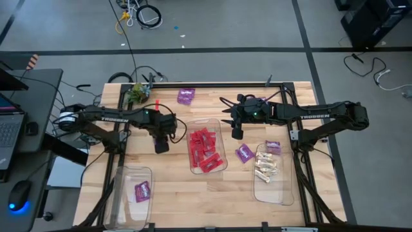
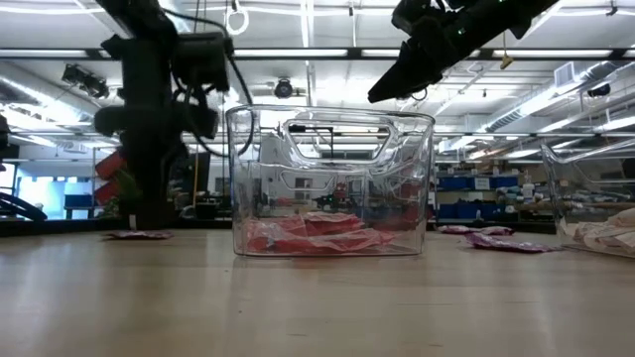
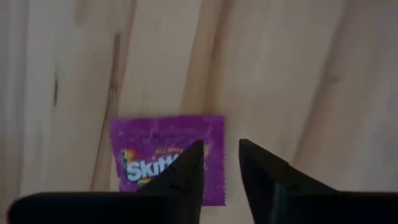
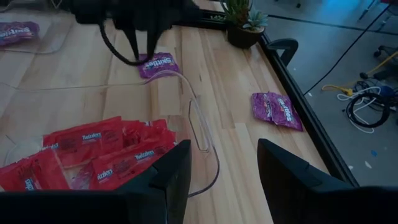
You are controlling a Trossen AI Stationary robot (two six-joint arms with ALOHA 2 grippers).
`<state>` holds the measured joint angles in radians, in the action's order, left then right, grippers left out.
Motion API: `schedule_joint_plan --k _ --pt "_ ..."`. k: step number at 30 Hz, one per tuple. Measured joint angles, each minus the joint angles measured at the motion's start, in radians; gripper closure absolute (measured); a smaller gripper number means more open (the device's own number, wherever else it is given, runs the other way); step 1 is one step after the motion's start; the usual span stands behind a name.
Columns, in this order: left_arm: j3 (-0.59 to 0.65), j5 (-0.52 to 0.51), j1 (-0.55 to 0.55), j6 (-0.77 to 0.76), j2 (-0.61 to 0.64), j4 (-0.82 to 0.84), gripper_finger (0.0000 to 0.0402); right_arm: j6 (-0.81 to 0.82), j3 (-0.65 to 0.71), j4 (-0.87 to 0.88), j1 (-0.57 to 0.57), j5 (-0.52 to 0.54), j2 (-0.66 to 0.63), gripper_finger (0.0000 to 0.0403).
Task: Sort candy
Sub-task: Put the violet candy pack into the left transparent bin
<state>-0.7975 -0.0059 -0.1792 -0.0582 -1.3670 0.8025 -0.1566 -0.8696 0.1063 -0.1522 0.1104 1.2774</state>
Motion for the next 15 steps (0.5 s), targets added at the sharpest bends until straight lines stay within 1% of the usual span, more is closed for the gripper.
schedule_joint_plan --k 3,7,10,15 --pt "0.046 -0.004 -0.032 -0.004 0.0 -0.022 0.0274 0.0 0.0 -0.011 0.0 0.0 0.0 0.0234" --pt "0.098 -0.005 -0.071 -0.03 -0.001 -0.111 0.0251 -0.001 0.0 -0.026 0.0 0.0 0.0 0.0234" --pt "0.125 0.016 -0.094 -0.028 -0.001 -0.164 0.0242 -0.002 0.0 -0.028 0.0 0.0 0.0 0.0234" --pt "0.15 0.025 -0.118 -0.023 -0.013 -0.189 0.0236 -0.004 0.0 -0.028 0.0 0.0 0.0 0.0234"
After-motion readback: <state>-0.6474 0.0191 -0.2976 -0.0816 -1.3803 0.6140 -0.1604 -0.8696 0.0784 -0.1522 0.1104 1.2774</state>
